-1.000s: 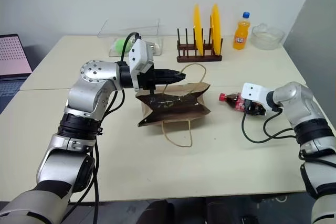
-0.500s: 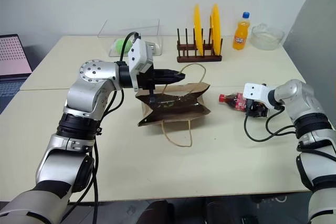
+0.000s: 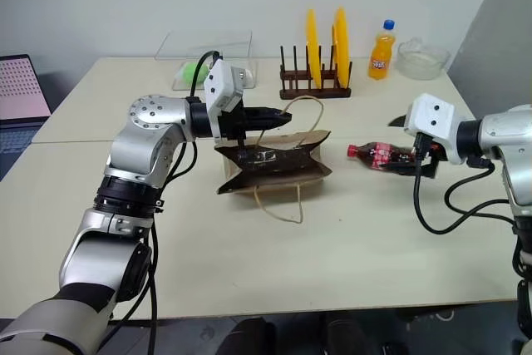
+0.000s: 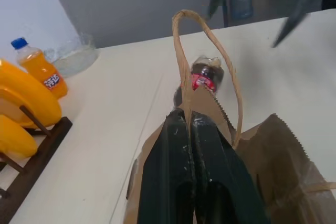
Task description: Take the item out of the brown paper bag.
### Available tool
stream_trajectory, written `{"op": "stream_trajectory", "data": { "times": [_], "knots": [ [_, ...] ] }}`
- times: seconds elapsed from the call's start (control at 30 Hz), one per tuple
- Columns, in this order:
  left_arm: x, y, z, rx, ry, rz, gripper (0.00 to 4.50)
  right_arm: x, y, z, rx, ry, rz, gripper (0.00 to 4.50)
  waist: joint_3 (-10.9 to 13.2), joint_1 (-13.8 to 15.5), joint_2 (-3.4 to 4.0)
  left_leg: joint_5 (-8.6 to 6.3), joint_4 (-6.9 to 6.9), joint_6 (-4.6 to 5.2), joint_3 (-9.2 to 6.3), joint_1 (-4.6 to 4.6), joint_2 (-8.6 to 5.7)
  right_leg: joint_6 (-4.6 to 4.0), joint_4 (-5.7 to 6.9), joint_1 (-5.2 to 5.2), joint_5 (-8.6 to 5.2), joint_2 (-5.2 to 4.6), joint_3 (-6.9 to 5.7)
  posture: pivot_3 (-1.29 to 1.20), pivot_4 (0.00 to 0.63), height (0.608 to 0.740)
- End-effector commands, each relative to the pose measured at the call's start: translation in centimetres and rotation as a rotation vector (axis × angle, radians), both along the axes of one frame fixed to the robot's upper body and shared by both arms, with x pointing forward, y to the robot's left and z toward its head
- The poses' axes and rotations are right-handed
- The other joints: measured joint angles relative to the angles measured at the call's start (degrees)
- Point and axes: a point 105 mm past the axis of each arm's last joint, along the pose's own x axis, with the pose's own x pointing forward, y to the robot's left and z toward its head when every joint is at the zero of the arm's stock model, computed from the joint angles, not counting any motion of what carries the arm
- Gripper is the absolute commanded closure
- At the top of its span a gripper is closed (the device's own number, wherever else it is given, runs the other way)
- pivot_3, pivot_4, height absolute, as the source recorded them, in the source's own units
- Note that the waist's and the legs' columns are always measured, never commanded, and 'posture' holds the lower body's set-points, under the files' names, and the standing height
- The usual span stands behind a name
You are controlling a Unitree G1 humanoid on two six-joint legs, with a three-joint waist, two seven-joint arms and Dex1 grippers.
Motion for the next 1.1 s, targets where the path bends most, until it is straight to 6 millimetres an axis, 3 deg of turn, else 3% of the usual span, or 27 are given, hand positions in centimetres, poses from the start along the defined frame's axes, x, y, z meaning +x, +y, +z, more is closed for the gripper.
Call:
{"op": "stream_trajectory", "data": {
  "times": [0.03,0.27,0.4,0.6,0.73,0.87,0.97,1.1],
  "knots": [
    [1.1,0.1,2.1,-0.010,-0.090,0.047,4.50,-2.8,2.5,0.6,0.140,-0.072,-0.029,0.03,0.00,0.31,0.00,0.00,0.02,-0.01,-0.04,-0.02,0.00,0.02,0.00,0.00,-0.01,0.00,-0.03,0.00,0.150,0.740],
    [3.0,0.6,2.3,0.004,-0.082,0.104,4.50,-5.8,6.2,-0.6,0.400,-0.024,-0.103,0.03,-0.02,0.98,-0.03,0.00,0.05,-0.01,-0.02,-0.08,-0.07,0.10,-0.05,-0.02,-0.05,-0.05,0.00,0.00,0.150,0.740],
    [3.7,0.9,2.4,0.013,-0.076,0.125,3.66,-5.7,7.3,-1.5,0.458,-0.024,-0.154,0.00,-0.01,1.02,-0.03,0.00,0.03,0.00,0.01,-0.07,-0.08,0.23,-0.04,-0.03,-0.13,-0.04,0.02,0.00,0.150,0.740],
    [4.2,1.7,3.1,0.020,-0.110,0.152,1.73,-5.2,7.5,-2.2,0.464,-0.036,-0.189,0.00,-0.01,1.00,-0.03,-0.01,0.02,0.02,0.00,-0.08,-0.09,0.24,-0.04,-0.04,-0.14,-0.03,-0.01,0.00,0.150,0.740],
    [4.0,3.6,4.4,0.016,-0.179,0.189,0.56,-4.8,6.9,-2.1,0.468,-0.060,-0.196,0.00,-0.01,0.83,-0.03,-0.01,0.02,0.03,0.00,-0.08,-0.09,0.25,-0.05,-0.04,-0.14,-0.02,0.00,0.00,0.150,0.740],
    [3.3,5.6,6.0,-0.022,-0.224,0.239,0.56,-4.6,6.4,-2.2,0.465,-0.076,-0.195,0.00,-0.01,0.46,-0.03,-0.01,0.00,0.03,-0.01,-0.07,-0.03,0.24,-0.04,-0.05,-0.14,0.03,-0.01,0.00,0.150,0.740],
    [1.5,7.6,6.9,-0.104,-0.225,0.296,0.56,-4.7,6.3,-2.4,0.473,-0.077,-0.174,0.00,-0.02,-0.02,-0.02,-0.01,-0.01,0.03,0.01,-0.04,-0.04,0.25,-0.04,-0.03,-0.14,0.01,0.05,0.00,0.150,0.740],
    [-1.4,10.2,4.5,-0.242,-0.114,0.481,0.56,-4.5,6.3,-2.1,0.523,-0.119,-0.174,0.00,-0.03,-0.49,0.01,-0.01,-0.05,0.01,0.00,0.06,-0.02,0.24,-0.02,-0.02,-0.14,0.01,0.14,0.00,0.150,0.740]
  ]
}}
